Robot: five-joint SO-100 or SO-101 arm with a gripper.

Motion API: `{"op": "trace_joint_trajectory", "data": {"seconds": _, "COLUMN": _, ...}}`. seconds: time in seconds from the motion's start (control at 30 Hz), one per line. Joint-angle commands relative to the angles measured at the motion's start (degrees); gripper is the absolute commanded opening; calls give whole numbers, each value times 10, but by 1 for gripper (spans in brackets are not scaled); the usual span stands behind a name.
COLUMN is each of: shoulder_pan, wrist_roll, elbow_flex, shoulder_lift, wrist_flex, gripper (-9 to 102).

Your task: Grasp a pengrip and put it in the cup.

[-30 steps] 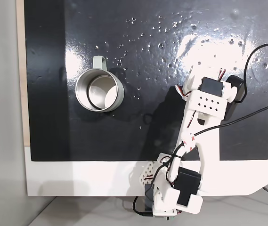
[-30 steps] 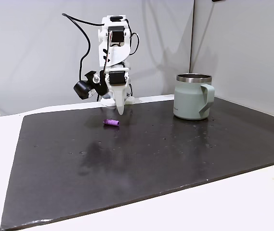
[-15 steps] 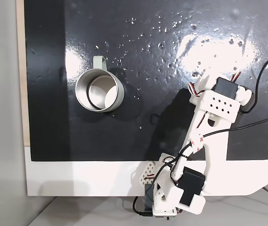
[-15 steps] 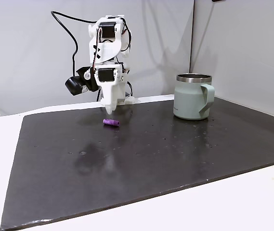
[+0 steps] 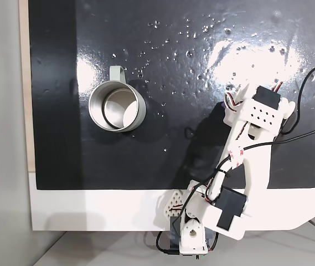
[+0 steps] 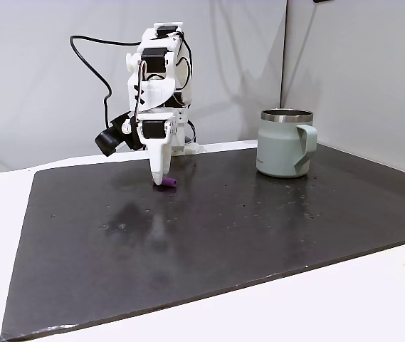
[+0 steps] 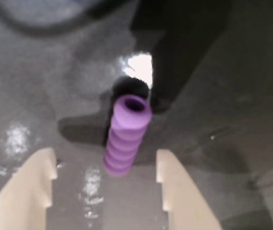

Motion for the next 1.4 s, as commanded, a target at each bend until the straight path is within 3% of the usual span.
{"op": "trace_joint_trajectory", "data": {"seconds": 0.0, "shoulder_pan": 0, "wrist_roll": -4, "elbow_flex": -32, "shoulder_lift": -8, "wrist_flex": -1, "gripper": 26}}
{"op": "trace_joint_trajectory", "data": {"seconds": 0.2, "shoulder_pan": 11, "wrist_roll": -6, "elbow_flex": -32, "shoulder_lift": -38, "wrist_flex": -11, "gripper": 21}}
{"op": "trace_joint_trajectory", "data": {"seconds": 0.37, "shoulder_pan": 15, "wrist_roll": -11, "elbow_flex": -31, "shoulder_lift": -39, "wrist_flex": -15, "gripper": 6}}
{"op": "trace_joint_trajectory", "data": {"seconds": 0.5, "shoulder_pan": 12, "wrist_roll": -25, "elbow_flex": -29, "shoulder_lift": -39, "wrist_flex": -16, "gripper": 0}}
{"op": "trace_joint_trajectory", "data": {"seconds": 0.73, "shoulder_pan": -6, "wrist_roll": -25, "elbow_flex": -17, "shoulder_lift": 31, "wrist_flex": 1, "gripper": 0}}
{"op": "trace_joint_trajectory", "data": {"seconds": 1.17, "shoulder_pan": -215, "wrist_roll": -66, "elbow_flex": 43, "shoulder_lift": 398, "wrist_flex": 81, "gripper": 0}}
{"op": "trace_joint_trajectory", "data": {"seconds": 1.37, "shoulder_pan": -334, "wrist_roll": -56, "elbow_flex": 25, "shoulder_lift": 461, "wrist_flex": 94, "gripper": 0}}
